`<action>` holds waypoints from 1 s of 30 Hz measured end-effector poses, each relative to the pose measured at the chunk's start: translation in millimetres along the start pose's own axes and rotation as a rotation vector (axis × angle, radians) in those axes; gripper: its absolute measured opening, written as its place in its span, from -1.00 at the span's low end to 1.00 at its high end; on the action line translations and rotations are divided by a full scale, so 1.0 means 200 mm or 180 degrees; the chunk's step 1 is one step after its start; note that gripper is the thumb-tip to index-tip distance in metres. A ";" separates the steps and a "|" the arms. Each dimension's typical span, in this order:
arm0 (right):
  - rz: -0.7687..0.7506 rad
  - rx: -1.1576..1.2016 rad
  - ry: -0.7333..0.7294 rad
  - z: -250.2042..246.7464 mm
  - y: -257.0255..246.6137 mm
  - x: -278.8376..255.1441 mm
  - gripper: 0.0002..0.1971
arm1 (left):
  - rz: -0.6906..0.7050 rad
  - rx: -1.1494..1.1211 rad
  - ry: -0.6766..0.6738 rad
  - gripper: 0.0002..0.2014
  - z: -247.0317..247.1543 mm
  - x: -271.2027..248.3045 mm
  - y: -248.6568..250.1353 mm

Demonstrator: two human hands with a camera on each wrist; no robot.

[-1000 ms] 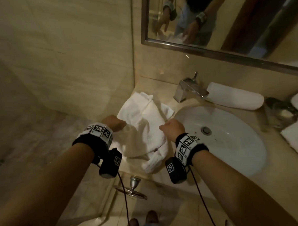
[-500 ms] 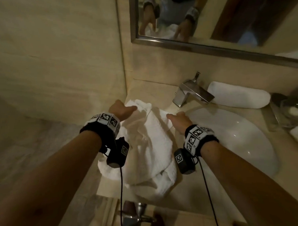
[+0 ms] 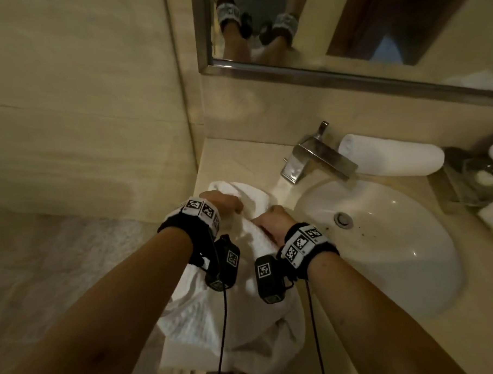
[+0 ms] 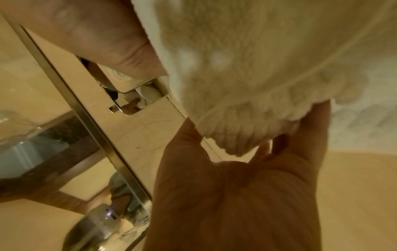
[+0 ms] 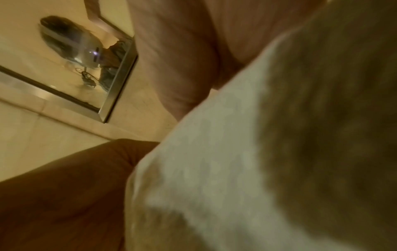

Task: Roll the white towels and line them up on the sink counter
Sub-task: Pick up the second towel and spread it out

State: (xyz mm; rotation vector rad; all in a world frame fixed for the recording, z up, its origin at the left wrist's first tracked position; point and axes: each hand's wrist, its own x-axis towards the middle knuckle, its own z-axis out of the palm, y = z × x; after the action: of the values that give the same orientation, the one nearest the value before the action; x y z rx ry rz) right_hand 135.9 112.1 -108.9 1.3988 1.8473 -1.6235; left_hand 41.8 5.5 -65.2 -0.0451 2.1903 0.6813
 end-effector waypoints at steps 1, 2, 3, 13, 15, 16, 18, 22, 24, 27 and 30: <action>-0.0074 -0.0064 -0.0043 0.00 0.01 -0.01 -0.18 | 0.0092 0.0174 0.0056 -0.38 -0.01 -0.01 -0.01; -0.0139 -0.0169 -0.0084 0.00 0.01 -0.06 -0.35 | 0.0109 0.0245 0.0052 -0.42 -0.01 -0.03 -0.02; -0.0188 -0.0267 -0.0126 -0.01 0.01 -0.11 -0.46 | 0.0157 0.0297 0.0071 -0.47 -0.02 -0.05 -0.04; -0.0875 0.0169 -0.0731 -0.10 0.34 -0.62 -0.71 | 0.0289 -0.1028 -0.0498 -0.68 0.09 -0.65 -0.29; -0.1015 -0.0213 -0.0789 -0.12 0.42 -0.70 -0.77 | 0.0233 -0.0875 -0.0575 -0.55 0.14 -0.74 -0.38; -0.1003 -0.0401 -0.0878 -0.13 0.48 -0.75 -0.80 | 0.0179 -0.0818 -0.0575 -0.55 0.17 -0.79 -0.44; -0.0906 -0.0717 -0.1000 -0.14 0.59 -0.82 -0.82 | 0.0074 -0.0719 -0.0647 -0.72 0.24 -0.88 -0.55; -0.0913 -0.0637 -0.0892 -0.13 0.74 -0.93 -0.94 | -0.0037 -0.0179 -0.1133 -0.82 0.37 -1.06 -0.75; -0.1055 -0.0538 -0.0928 -0.13 0.72 -0.99 -0.97 | 0.0080 0.0019 -0.1061 -0.59 0.39 -1.11 -0.82; -0.1430 -0.0264 -0.0952 -0.15 0.62 -1.15 -0.79 | 0.0530 0.0028 -0.0955 -0.52 0.35 -1.24 -0.81; -0.1935 -0.0664 -0.0925 -0.16 0.52 -1.30 -0.81 | 0.1150 -0.0125 -0.0868 -0.25 0.26 -1.36 -0.74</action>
State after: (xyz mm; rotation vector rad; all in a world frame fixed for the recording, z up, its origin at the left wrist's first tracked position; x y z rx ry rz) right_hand 354.6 10.0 37.3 0.4964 2.2996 -1.7014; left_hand 295.3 -146.5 37.2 0.4094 1.9374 0.8745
